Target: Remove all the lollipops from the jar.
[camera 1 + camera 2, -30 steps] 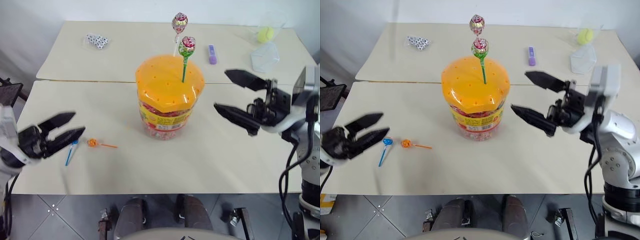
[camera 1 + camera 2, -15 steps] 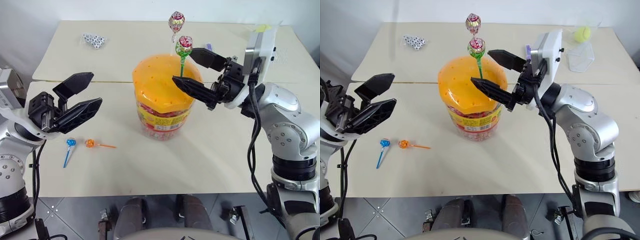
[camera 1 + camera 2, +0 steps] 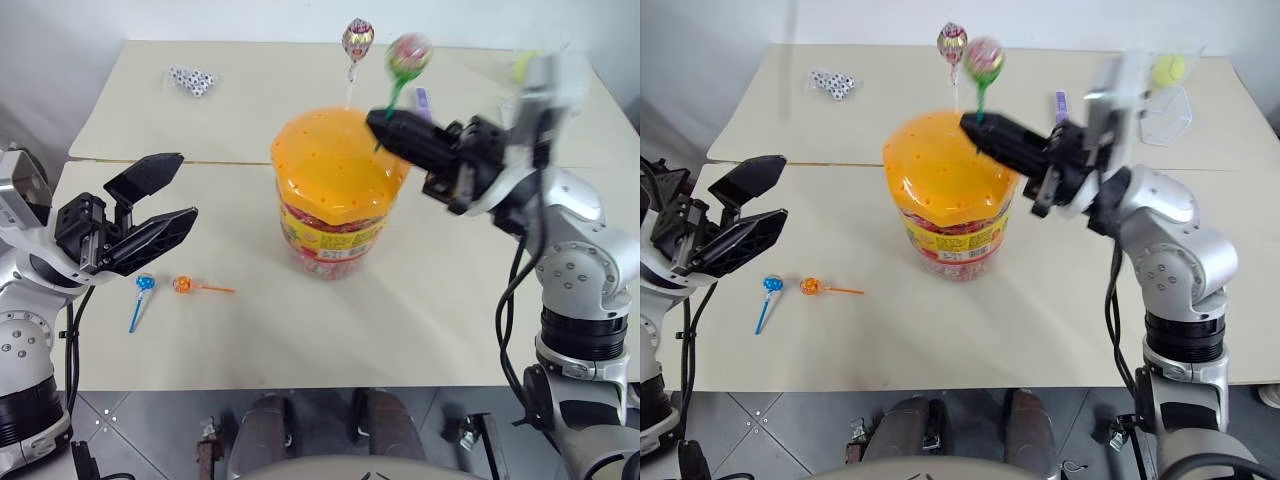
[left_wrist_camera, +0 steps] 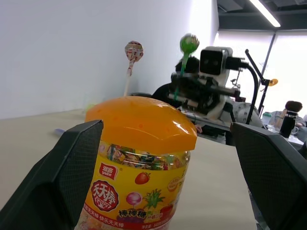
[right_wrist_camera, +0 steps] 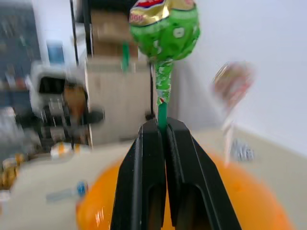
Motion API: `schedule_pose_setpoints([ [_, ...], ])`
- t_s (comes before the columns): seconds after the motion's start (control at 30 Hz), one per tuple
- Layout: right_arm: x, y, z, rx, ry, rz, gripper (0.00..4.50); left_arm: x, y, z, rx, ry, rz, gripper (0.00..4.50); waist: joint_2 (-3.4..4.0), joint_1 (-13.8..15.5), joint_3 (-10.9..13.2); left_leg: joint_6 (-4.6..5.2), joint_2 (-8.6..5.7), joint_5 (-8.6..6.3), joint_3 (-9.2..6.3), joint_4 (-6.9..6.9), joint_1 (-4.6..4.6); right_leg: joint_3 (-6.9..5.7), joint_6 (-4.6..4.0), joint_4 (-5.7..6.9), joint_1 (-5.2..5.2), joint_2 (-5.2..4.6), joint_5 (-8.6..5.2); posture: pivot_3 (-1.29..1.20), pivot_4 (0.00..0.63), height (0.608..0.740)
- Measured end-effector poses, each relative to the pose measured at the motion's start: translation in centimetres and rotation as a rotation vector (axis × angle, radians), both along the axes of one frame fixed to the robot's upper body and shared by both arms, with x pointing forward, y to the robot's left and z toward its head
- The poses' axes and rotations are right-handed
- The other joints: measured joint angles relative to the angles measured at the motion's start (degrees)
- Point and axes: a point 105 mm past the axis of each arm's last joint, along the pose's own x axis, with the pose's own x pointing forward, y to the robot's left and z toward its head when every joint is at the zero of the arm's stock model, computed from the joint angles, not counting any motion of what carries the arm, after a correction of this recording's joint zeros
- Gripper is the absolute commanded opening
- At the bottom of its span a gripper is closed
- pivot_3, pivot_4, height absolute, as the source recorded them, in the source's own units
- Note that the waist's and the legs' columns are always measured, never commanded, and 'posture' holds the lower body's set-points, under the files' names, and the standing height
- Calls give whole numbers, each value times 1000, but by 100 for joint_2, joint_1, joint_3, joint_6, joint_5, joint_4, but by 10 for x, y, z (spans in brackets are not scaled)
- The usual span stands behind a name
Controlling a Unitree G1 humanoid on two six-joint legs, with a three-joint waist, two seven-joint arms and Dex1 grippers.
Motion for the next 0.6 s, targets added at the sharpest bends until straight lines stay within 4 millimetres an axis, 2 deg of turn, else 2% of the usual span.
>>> schedule_pose_setpoints([
  [0.1,8,-36,10,24,38,-89,31,2,-7,-4,60,-27,-25,4500,0,9,0,2,-4,-1,5,-1,-3,-1,1,-3,0,0,0,0,150,740],
  [0.17,20,-76,-1,-139,111,-272,31,3,-12,-10,137,-48,-42,4500,0,58,0,10,-8,-3,40,-2,-9,-2,1,-14,1,-1,1,0,150,740],
  [0.2,25,-94,-12,-227,159,-360,31,4,-13,-12,164,-58,-46,4500,-3,72,-2,13,-5,-6,45,-4,-8,-3,1,-17,0,0,1,0,150,740],
  [0.23,28,-124,-39,-420,265,-489,31,3,-15,-18,219,-69,-60,4500,-3,110,-2,16,-5,-9,53,-12,-8,-5,1,-25,-2,-1,1,0,150,740],
  [0.3,28,-165,-82,-625,441,-628,31,2,-17,-24,281,-82,-77,4500,-6,110,-3,16,-3,-9,72,-24,-3,-7,2,-37,-3,0,1,0,150,740],
  [0.37,22,-195,-124,-824,562,-713,31,1,-21,-30,314,-95,-106,4500,-5,74,-3,15,2,-9,90,-25,0,-6,3,-40,-7,-1,2,0,150,740],
  [0.47,13,-225,-171,-1012,641,-778,31,1,-23,-32,321,-106,-108,4500,-4,-28,-3,13,6,-2,102,-20,9,0,3,-39,-7,-3,1,0,150,740],
  [0.6,12,-242,-198,-1080,631,-828,31,1,-23,-33,314,-109,-99,4500,3,-86,0,13,8,7,94,-8,18,11,3,-27,-4,-7,1,0,150,740],
])
